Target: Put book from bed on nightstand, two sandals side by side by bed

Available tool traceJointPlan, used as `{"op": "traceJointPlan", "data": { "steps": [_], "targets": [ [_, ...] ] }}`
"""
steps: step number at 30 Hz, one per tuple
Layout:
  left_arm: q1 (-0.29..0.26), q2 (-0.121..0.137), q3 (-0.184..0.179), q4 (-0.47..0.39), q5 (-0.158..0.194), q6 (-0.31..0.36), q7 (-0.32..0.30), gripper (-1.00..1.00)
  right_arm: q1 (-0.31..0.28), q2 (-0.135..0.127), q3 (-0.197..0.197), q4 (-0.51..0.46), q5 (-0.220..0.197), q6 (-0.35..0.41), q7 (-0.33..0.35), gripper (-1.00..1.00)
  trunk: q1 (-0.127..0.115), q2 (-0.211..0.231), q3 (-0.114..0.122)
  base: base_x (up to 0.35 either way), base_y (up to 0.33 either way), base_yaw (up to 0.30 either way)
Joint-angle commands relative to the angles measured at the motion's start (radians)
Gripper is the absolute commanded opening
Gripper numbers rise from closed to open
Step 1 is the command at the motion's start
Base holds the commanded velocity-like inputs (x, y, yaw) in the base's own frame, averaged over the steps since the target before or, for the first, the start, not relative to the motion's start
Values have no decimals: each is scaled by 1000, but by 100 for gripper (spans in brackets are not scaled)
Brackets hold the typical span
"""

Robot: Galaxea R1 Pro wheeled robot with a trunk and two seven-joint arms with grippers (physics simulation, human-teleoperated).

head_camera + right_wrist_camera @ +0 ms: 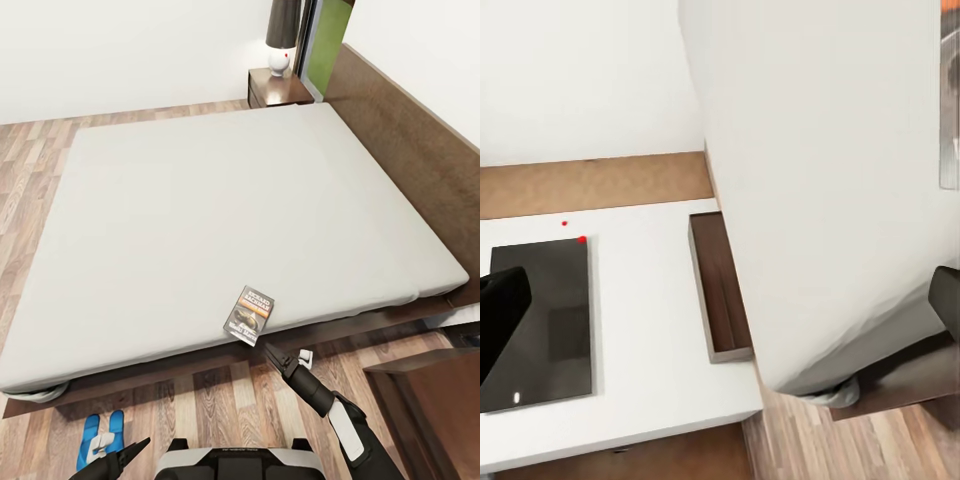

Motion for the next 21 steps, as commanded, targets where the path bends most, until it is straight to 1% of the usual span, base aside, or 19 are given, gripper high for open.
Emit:
{"op": "traceJointPlan", "data": {
  "steps": [1,21],
  "targets": [
    [-1,0,-9,2,9,-8,-2,100,0,1,-3,0,-3,9,2,100,4,-8,-4,0,0,0],
    [-1,0,-9,1,9,-8,-3,100,0,1,-4,0,-3,9,2,100,81,-148,-67,0,0,0]
  ]
}}
